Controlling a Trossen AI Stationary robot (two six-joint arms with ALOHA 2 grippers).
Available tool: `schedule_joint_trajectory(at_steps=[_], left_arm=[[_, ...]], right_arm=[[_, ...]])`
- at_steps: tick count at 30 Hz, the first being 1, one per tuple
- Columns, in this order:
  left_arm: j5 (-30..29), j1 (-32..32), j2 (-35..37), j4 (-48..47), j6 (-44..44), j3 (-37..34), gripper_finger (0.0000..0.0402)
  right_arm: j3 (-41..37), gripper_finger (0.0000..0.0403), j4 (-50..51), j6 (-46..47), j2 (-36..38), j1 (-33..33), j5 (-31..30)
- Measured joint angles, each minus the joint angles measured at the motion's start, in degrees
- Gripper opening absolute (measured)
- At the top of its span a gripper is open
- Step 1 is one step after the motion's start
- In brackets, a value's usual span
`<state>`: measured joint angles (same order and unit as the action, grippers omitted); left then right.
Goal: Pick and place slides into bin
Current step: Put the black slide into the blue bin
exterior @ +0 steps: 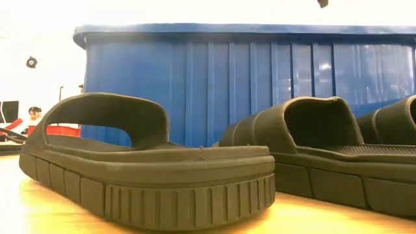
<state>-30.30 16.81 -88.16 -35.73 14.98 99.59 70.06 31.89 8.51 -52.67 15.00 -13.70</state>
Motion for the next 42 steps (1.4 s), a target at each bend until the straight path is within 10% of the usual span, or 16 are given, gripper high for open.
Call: schedule_joint_trajectory(at_steps=[13,19,33,42], left_arm=[[0.44,-20.50,-1.45,2.34,-15.26,-0.27,0.0000],[19.74,-26.96,-4.94,11.41,-22.78,-0.19,0.0000],[9.64,-30.37,-18.99,14.89,-28.00,5.99,0.0000],[-11.19,-29.20,-32.89,10.77,-29.04,22.52,0.0000]], right_arm=[[0.04,0.0063,-1.74,2.77,7.74,0.00,-1.53],[0.04,0.0063,-1.71,5.01,7.65,0.00,-4.08],[0.87,0.0059,-3.56,6.53,8.04,0.02,-12.43],[3.79,0.0061,-3.64,-1.07,8.38,0.04,-17.04]])
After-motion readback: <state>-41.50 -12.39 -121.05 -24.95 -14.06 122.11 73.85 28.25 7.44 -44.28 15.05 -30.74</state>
